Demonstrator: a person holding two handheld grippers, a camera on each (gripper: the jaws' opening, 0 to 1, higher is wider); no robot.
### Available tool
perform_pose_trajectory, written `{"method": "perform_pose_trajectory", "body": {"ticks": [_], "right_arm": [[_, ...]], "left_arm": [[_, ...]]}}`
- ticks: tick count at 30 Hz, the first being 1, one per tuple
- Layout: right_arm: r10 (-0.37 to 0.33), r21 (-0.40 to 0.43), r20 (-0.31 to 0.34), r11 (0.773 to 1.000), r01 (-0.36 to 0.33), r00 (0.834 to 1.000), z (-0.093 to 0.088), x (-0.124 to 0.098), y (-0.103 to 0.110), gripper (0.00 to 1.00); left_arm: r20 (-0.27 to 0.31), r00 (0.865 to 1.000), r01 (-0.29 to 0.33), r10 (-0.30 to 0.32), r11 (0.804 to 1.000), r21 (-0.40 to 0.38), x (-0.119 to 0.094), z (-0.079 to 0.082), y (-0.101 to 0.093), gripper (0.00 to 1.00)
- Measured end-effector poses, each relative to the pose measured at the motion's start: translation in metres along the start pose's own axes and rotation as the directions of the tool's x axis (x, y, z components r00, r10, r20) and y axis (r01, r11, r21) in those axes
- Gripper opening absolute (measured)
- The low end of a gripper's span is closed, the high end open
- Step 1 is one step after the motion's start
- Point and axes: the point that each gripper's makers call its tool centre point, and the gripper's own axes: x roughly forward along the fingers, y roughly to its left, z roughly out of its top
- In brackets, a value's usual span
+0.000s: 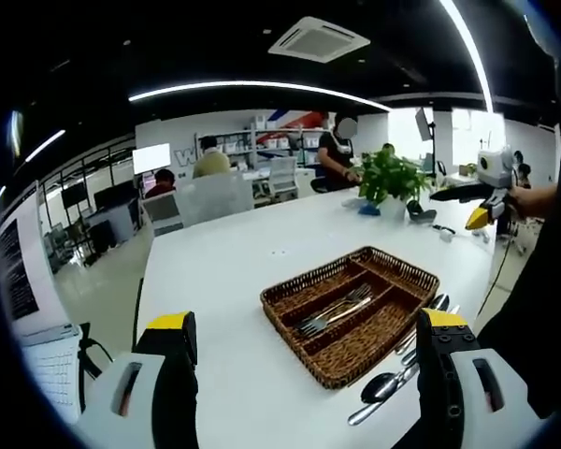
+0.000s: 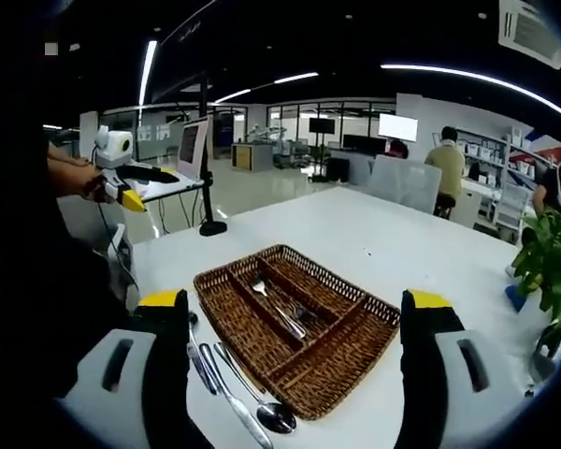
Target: Arrange the knives, forks, and spoons in their matching storage slots by inserting each utensil handle-first until every utensil is classified and aligned in the correct compartment
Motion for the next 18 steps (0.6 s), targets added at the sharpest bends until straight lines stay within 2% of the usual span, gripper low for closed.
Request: {"method": "perform_pose_trajectory", "body": {"ticks": [7, 12, 18], "right_arm": [[0.06, -0.05, 0.022, 0.997, -0.059, 0.998, 0.008, 0.009, 0.012, 0.91], [0.1, -0.042, 0.018, 0.994, -0.099, 0.995, 0.005, 0.017, 0.019, 0.9], [0.162, -0.046, -0.004, 0.986, -0.162, 0.987, 0.0, 0.032, 0.033, 0.89]], "left_arm": [[-0.004, 1.0, -0.005, 0.005, 1.0, 0.005, -0.004, -0.001, -0.002, 0.99], [-0.011, 1.0, -0.003, 0.003, 1.0, 0.009, -0.005, -0.003, -0.004, 0.99], [-0.064, 0.998, 0.006, -0.002, 0.997, 0.073, -0.007, -0.012, -0.008, 0.99]]}}
